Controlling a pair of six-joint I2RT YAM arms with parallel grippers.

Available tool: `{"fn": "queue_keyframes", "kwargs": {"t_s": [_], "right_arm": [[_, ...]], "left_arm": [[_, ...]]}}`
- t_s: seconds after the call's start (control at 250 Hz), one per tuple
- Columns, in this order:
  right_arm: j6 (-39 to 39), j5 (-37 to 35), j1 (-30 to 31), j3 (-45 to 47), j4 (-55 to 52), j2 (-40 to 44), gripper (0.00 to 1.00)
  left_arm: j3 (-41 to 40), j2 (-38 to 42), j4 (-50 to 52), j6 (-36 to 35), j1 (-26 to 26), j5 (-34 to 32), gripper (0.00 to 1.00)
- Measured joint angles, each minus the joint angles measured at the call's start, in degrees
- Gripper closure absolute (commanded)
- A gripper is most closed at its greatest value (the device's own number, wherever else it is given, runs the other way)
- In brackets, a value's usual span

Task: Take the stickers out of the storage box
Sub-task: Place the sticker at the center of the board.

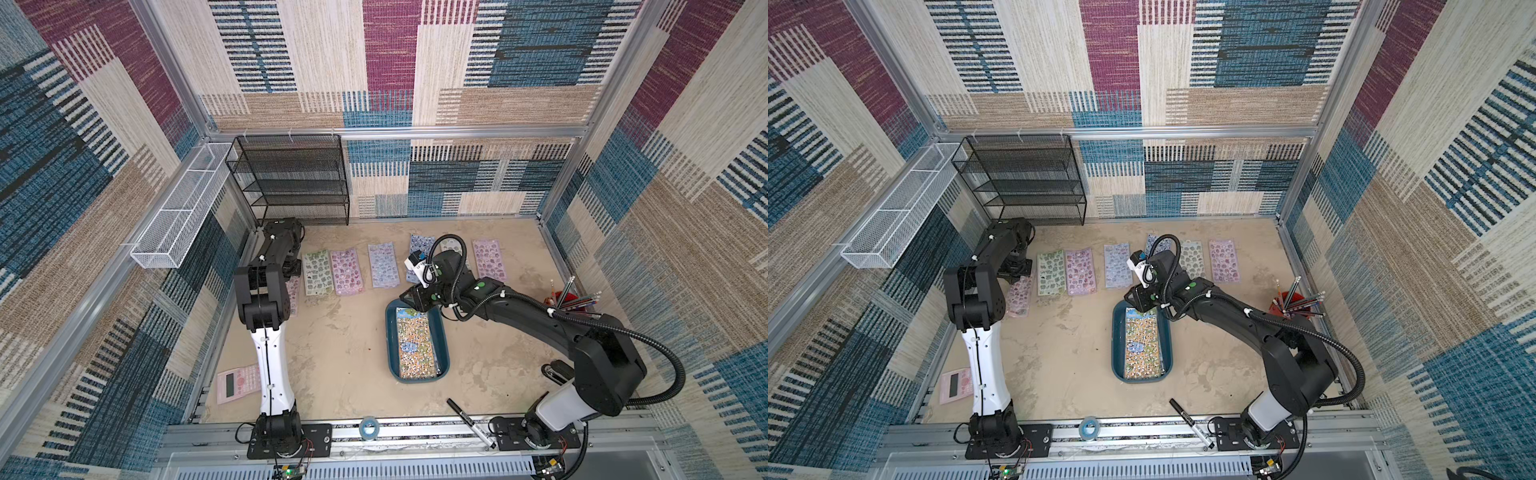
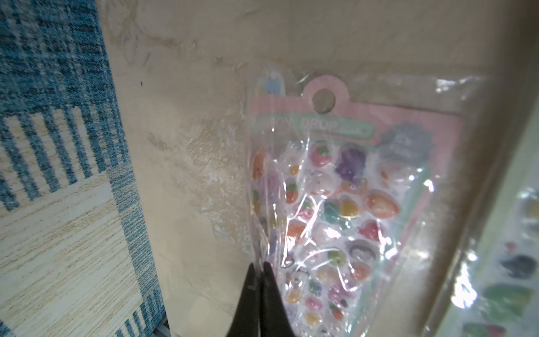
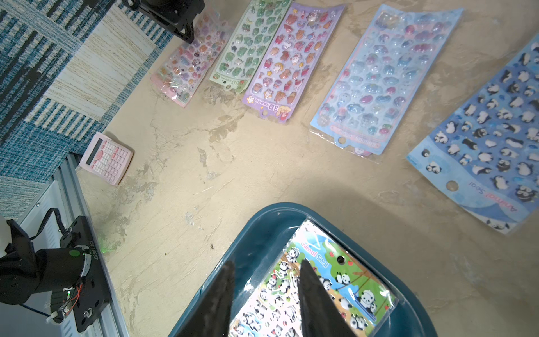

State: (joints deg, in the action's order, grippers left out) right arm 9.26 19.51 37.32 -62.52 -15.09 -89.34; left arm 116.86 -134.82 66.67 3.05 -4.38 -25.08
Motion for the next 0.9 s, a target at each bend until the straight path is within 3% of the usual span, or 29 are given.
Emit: {"fn": "queue_keyframes", "kwargs": {"t_s": [0.572, 0.9], "right_arm": [[1.0, 0.0, 0.0, -0.2, -0.2, -0.4, 0.62], [1.4, 0.0, 0.0, 0.0, -0.2, 0.4, 0.61]], "left_arm": [[1.5, -3.4, -0.3, 0.0, 0.0, -3.2, 0.73], [1.8, -1.0, 0.3, 0.5, 0.0, -5.2, 0.62]]}}
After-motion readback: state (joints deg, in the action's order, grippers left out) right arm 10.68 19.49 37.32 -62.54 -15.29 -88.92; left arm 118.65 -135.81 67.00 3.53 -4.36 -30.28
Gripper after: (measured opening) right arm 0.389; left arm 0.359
